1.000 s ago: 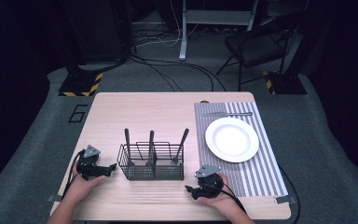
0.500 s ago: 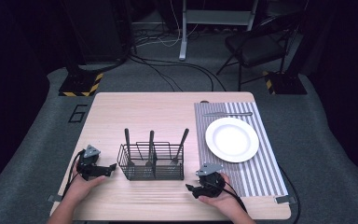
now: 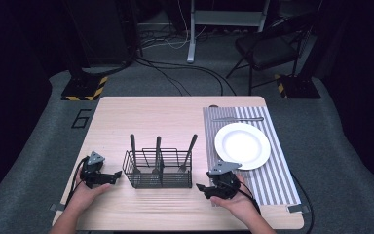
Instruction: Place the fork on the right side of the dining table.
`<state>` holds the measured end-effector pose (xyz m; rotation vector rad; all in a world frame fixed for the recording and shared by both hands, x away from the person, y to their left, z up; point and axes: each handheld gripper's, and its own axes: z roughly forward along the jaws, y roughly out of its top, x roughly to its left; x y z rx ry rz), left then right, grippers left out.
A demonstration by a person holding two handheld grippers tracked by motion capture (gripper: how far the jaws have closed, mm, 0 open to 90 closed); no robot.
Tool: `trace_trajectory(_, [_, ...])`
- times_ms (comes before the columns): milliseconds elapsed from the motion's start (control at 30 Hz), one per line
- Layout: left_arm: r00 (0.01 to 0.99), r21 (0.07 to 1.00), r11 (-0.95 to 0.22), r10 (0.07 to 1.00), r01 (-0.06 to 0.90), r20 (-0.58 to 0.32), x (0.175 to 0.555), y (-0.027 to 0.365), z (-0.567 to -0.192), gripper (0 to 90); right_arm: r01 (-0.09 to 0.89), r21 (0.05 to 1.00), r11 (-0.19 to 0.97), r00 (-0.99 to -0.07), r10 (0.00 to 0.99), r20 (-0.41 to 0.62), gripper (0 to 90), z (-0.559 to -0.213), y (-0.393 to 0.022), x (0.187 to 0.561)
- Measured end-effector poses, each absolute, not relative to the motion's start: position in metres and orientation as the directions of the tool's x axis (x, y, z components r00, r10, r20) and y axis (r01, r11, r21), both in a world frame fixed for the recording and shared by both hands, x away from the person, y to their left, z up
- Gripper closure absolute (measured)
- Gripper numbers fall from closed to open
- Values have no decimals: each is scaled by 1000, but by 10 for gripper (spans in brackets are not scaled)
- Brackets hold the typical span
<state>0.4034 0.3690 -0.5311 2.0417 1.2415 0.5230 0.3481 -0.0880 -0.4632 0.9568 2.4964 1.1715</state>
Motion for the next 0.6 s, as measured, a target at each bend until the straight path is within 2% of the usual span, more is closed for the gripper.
trace_trajectory(600, [464,727,-312,886,612,-10,403,369,-531,24,482,768,421,-739,667,98,453,-416,-94,369])
